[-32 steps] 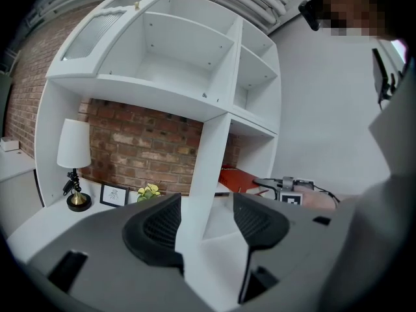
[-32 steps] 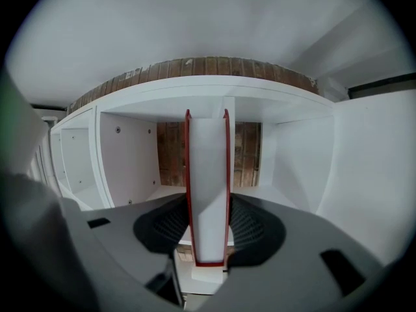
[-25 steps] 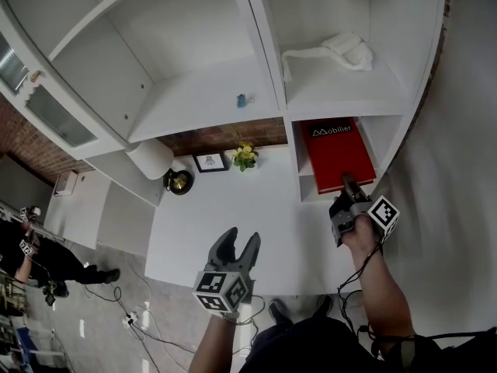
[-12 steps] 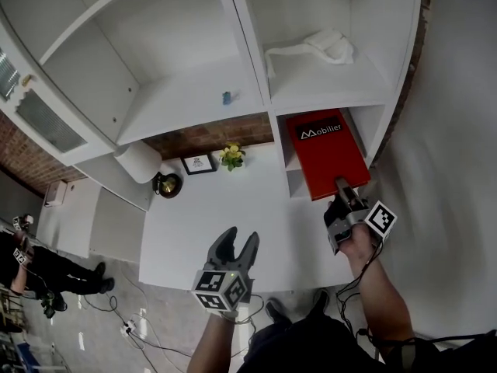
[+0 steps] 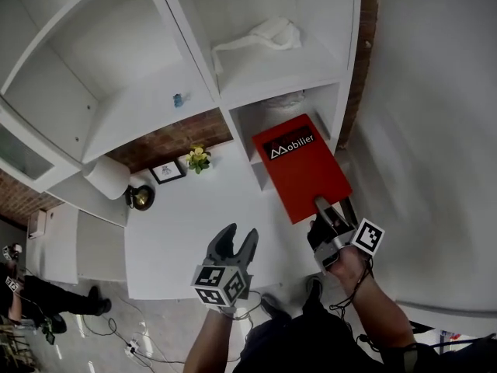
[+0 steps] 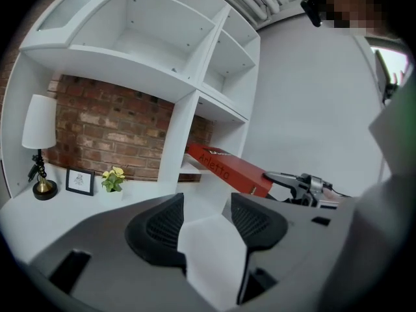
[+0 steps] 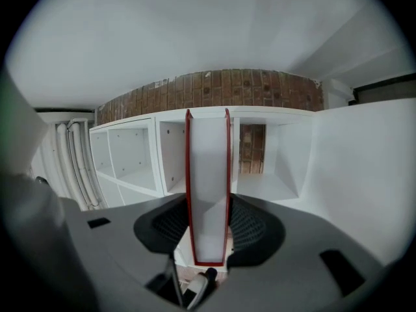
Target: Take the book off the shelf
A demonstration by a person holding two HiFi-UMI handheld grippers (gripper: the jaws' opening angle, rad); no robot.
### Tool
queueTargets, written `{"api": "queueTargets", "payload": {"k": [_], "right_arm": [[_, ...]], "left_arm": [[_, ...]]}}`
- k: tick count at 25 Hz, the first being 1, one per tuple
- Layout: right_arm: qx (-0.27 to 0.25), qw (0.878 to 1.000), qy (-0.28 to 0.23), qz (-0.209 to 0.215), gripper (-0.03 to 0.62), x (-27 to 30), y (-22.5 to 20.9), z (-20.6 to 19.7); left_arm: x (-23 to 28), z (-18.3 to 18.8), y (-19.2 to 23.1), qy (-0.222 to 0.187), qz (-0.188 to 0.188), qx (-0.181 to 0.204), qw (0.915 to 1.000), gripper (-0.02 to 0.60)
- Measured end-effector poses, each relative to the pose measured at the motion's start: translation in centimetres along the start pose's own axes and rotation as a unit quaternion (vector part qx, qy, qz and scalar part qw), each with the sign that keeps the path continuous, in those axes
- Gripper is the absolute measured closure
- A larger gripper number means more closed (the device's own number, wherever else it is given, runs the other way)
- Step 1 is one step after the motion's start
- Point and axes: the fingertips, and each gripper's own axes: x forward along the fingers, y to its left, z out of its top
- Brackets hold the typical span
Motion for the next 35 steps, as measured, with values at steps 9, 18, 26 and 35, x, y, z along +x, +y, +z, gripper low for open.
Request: {"api": "queueTargets", "payload": {"k": [9, 18, 26, 35], "right_arm": [[-0.013, 1.0, 0.005, 0.022, 0.425, -6.3, 0.3, -2.6], [-0.021, 1.0, -0.011, -0.017, 0.425, -11.0, -4.1, -3.2], [-0.003, 0.997, -0.009, -0.073, 0.425, -11.5, -10.5, -4.6], [0.01, 0.991, 0.01, -0.132, 0.425, -11.8, -16.2, -5.5]], "left_arm": [[0.3, -1.1, -0.3, 0.002, -0.032, -0.009, 0.9994, 0.356], [-1.4, -6.2, 1.5, 0.049, -0.032, -0.038, 0.9976, 0.356], [-1.8, -10.4, 2.4, 0.096, -0.028, -0.046, 0.994, 0.356], [-1.3, -13.6, 2.2, 0.14, -0.025, -0.043, 0.9889, 0.356]]}}
